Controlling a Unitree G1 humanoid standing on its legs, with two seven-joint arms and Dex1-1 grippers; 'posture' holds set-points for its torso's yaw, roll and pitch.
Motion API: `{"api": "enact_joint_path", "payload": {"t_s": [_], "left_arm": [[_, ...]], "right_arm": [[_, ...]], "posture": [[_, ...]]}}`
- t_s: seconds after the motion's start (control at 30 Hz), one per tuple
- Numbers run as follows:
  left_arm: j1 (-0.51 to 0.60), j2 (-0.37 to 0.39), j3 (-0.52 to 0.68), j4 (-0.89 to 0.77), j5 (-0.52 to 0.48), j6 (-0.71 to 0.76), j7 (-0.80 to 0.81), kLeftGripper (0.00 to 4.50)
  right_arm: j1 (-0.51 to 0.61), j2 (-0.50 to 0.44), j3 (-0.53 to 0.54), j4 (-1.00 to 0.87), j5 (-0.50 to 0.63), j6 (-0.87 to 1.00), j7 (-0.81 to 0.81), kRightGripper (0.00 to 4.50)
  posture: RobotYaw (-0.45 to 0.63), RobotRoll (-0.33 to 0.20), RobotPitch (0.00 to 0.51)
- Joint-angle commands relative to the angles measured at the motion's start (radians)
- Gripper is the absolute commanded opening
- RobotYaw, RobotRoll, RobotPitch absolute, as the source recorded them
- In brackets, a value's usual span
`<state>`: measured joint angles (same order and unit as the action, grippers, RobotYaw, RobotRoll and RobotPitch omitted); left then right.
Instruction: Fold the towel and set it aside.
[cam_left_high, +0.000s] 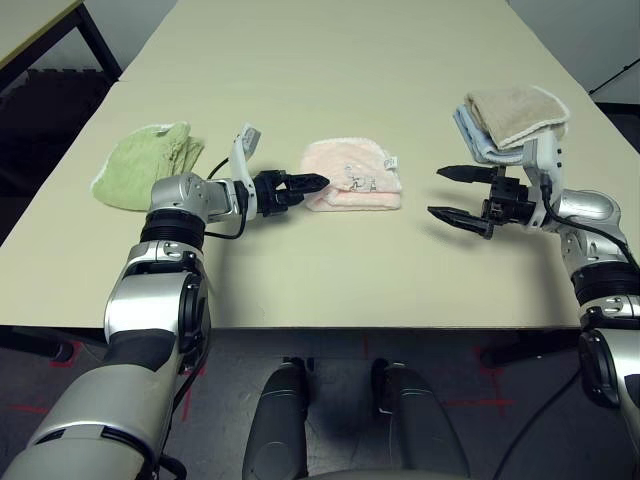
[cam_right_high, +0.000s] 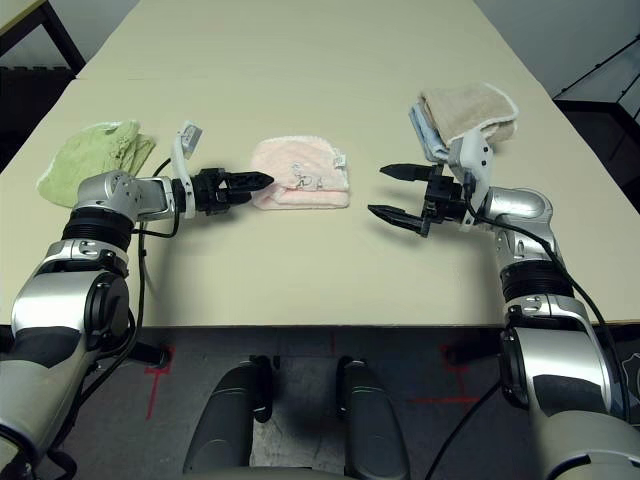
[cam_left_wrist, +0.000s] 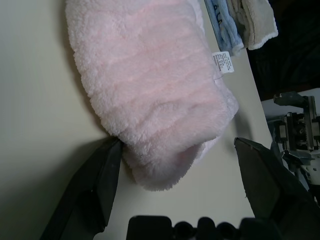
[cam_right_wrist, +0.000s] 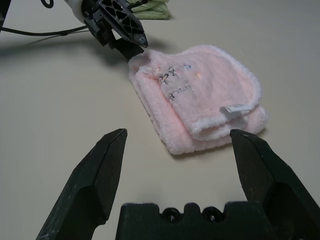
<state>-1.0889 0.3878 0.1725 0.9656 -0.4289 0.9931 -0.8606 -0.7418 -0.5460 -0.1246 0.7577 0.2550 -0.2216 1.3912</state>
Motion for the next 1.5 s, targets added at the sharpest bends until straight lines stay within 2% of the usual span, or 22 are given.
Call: {"api": "enact_joint_path", "payload": {"t_s": [0.03, 0.33, 0.6, 0.73, 1.07, 1.23, 1.33, 1.5], "left_arm": [[-0.010, -0.019, 0.014, 0.037, 0.010, -0.018, 0.030, 4.50], [-0.034, -0.046, 0.051, 0.062, 0.000, 0.004, 0.041, 4.50], [-0.029, -0.046, -0.007, 0.069, 0.036, 0.052, -0.007, 4.50], [-0.021, -0.037, -0.047, 0.078, 0.061, 0.051, -0.031, 4.50], [-0.022, 0.018, -0.046, 0.122, 0.092, 0.011, -0.021, 4.50], [-0.049, -0.022, -0.005, 0.140, 0.060, 0.001, 0.001, 4.50], [-0.063, -0.053, 0.013, 0.147, 0.054, -0.015, 0.016, 3.90], [-0.084, -0.073, 0.051, 0.161, 0.039, -0.034, 0.035, 2.02]], "right_arm": [[0.014, -0.006, -0.008, -0.032, 0.028, 0.033, -0.020, 4.46], [0.019, -0.024, 0.000, -0.059, 0.042, 0.060, -0.026, 4.46], [0.048, -0.032, 0.001, -0.106, 0.051, 0.079, -0.030, 4.46], [0.065, -0.034, 0.001, -0.126, 0.053, 0.087, -0.033, 4.46], [0.081, -0.032, 0.003, -0.150, 0.052, 0.095, -0.041, 4.46], [0.087, -0.031, 0.006, -0.152, 0.051, 0.091, -0.043, 4.46], [0.085, -0.033, 0.006, -0.151, 0.050, 0.092, -0.044, 4.50], [0.080, -0.039, 0.005, -0.145, 0.048, 0.089, -0.044, 4.50]], "posture": [[-0.04, 0.000, 0.252], [-0.05, 0.000, 0.276], [-0.07, 0.000, 0.286], [-0.08, 0.000, 0.285], [-0.07, 0.000, 0.281], [-0.08, 0.000, 0.283], [-0.08, 0.000, 0.280], [-0.08, 0.000, 0.277]]}}
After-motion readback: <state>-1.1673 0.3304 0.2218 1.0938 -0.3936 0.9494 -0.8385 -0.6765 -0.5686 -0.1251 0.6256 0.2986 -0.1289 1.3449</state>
